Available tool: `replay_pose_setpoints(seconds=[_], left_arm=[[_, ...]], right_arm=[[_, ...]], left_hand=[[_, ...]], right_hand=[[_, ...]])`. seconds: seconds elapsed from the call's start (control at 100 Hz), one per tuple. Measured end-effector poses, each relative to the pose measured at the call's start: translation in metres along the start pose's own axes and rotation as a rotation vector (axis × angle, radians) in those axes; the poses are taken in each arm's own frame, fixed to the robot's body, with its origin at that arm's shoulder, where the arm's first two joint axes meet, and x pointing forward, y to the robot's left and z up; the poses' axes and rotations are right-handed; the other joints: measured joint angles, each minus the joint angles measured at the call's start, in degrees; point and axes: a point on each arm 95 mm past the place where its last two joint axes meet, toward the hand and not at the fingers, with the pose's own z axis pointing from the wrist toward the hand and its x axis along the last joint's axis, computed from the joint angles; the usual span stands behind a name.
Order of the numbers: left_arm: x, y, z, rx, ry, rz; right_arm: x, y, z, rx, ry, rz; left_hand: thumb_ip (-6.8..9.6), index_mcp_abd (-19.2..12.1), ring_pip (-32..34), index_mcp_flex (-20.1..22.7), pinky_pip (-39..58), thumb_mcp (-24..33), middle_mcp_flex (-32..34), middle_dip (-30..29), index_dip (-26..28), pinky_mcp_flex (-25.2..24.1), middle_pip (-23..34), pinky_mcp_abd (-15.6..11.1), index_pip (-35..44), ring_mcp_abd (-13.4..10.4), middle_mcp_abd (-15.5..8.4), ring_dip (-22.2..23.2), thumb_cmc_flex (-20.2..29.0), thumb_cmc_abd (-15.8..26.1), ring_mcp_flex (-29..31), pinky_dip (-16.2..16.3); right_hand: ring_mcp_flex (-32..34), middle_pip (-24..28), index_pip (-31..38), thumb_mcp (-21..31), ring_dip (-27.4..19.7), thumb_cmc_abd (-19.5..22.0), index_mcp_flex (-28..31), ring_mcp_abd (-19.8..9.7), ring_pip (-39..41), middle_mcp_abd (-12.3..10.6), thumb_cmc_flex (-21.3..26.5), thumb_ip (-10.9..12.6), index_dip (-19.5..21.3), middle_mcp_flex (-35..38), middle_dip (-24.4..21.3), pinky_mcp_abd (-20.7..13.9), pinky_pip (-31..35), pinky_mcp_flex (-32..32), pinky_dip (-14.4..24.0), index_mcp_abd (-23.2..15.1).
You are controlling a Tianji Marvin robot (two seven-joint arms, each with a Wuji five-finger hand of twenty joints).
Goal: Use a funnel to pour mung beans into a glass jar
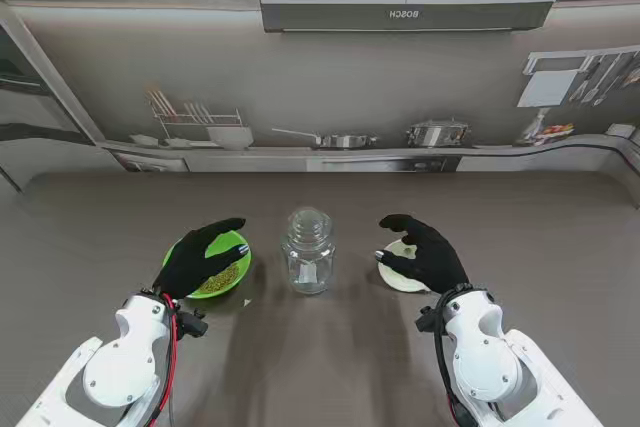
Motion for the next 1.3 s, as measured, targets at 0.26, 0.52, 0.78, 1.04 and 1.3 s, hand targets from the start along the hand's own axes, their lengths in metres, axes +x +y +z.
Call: replay_pose_setpoints(seconds=[0.26, 0.52, 0.78, 1.04, 1.3], left_arm=[[-0.001, 0.000, -0.001, 0.000, -0.004, 0.001], [-0.001, 0.000, -0.002, -0.002, -0.006, 0.004], [-0.001, 0.000, -0.002, -0.002, -0.006, 0.003], [-0.001, 0.000, -0.002, 0.000, -0.008, 0.004], [-0.001, 0.000, -0.002, -0.002, -0.009, 0.000]], right_arm=[[0.000, -0.001, 0.000, 0.001, 0.003, 0.001], [0.001, 0.000, 0.002, -0.003, 0.009, 0.002], [0.003, -0.001, 0.002, -0.004, 0.017, -0.008], [0.020, -0.005, 0.015, -0.022, 0.055, -0.031], [0.044, 0.000, 0.044, -0.010, 0.106, -0.065]], left_hand=[[0.00, 0.0, 0.0, 0.0, 0.0, 0.0, 0.0, 0.0, 0.0, 0.0, 0.0, 0.0, 0.0, 0.0, 0.0, 0.0, 0.0, 0.0, 0.0, 0.0], [0.00, 0.0, 0.0, 0.0, 0.0, 0.0, 0.0, 0.0, 0.0, 0.0, 0.0, 0.0, 0.0, 0.0, 0.0, 0.0, 0.0, 0.0, 0.0, 0.0], [0.00, 0.0, 0.0, 0.0, 0.0, 0.0, 0.0, 0.0, 0.0, 0.0, 0.0, 0.0, 0.0, 0.0, 0.0, 0.0, 0.0, 0.0, 0.0, 0.0], [0.00, 0.0, 0.0, 0.0, 0.0, 0.0, 0.0, 0.0, 0.0, 0.0, 0.0, 0.0, 0.0, 0.0, 0.0, 0.0, 0.0, 0.0, 0.0, 0.0], [0.00, 0.0, 0.0, 0.0, 0.0, 0.0, 0.0, 0.0, 0.0, 0.0, 0.0, 0.0, 0.0, 0.0, 0.0, 0.0, 0.0, 0.0, 0.0, 0.0]], right_hand=[[0.0, 0.0, 0.0, 0.0, 0.0, 0.0, 0.0, 0.0, 0.0, 0.0, 0.0, 0.0, 0.0, 0.0, 0.0, 0.0, 0.0, -0.1, 0.0, 0.0], [0.0, 0.0, 0.0, 0.0, 0.0, 0.0, 0.0, 0.0, 0.0, 0.0, 0.0, 0.0, 0.0, 0.0, 0.0, 0.0, 0.0, -0.2, 0.0, 0.0], [0.0, 0.0, 0.0, 0.0, 0.0, 0.0, 0.0, 0.0, 0.0, 0.0, 0.0, 0.0, 0.0, 0.0, 0.0, 0.0, 0.0, -0.2, 0.0, 0.0], [0.0, 0.0, 0.0, 0.0, 0.0, 0.0, 0.1, 0.0, 0.0, 0.0, 0.0, 0.0, 0.0, 0.1, 0.0, 0.0, 0.0, -0.2, 0.0, -0.4], [0.0, 0.0, 0.0, 0.0, 0.0, 0.0, 0.1, -0.1, 0.0, 0.0, 0.0, 0.0, 0.0, 0.1, 0.0, 0.0, 0.0, -0.2, 0.0, -0.4]])
